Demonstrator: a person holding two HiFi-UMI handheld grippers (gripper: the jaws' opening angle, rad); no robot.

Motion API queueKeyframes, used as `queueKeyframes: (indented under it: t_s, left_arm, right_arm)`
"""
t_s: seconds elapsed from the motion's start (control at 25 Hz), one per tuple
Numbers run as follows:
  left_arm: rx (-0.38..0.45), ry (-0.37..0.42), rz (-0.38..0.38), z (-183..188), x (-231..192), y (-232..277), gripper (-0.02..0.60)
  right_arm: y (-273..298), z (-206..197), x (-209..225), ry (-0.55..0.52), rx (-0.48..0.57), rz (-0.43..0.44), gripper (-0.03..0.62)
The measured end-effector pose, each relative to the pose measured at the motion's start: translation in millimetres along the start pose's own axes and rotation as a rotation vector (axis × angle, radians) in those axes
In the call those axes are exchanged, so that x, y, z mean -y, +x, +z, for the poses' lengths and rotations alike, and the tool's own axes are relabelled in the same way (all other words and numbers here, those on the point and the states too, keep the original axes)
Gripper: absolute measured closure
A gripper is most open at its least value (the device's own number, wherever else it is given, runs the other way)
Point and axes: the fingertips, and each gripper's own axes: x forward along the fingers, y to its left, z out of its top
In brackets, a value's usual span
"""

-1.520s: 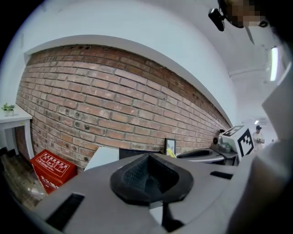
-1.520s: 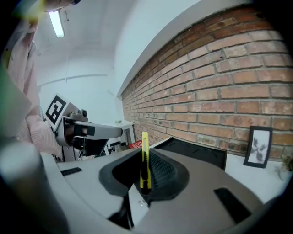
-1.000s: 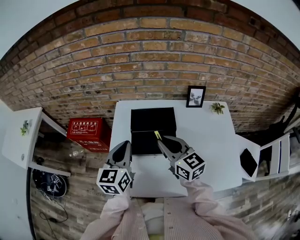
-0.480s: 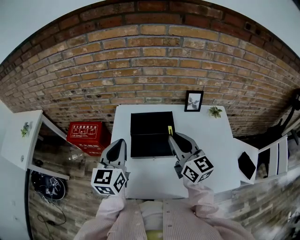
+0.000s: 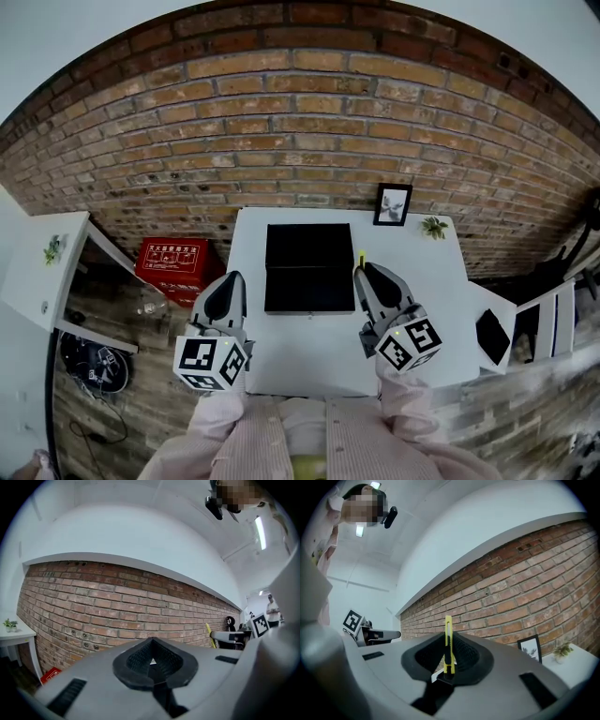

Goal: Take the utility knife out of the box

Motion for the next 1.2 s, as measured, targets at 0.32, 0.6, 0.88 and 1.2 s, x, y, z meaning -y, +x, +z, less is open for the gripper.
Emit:
queueKeyframes:
  t_s: [0.32,0.6,0.88,1.2]
  left_arm:
    - [0.017,0.001,0.019,4,-8,-7,0.589]
    - [0.007,-0.002,0.019,2,-9,-5,0.589]
    - [-0.004,0.003,0.015,-1,-7,-2,0.589]
    - [-0.009,0.0,0.01,-5,-6,2,0.589]
  right_arm:
    - [-1,4,0,-0.02,0.009,-0.012,0.542]
    - [1,3,-1,-0.026,0.002,-0.013,0.542]
    - [1,1,2,-0.033,-0.003,-0.021,0.543]
    - [1,0,7,-0.036,-0.008,-0.033,0.543]
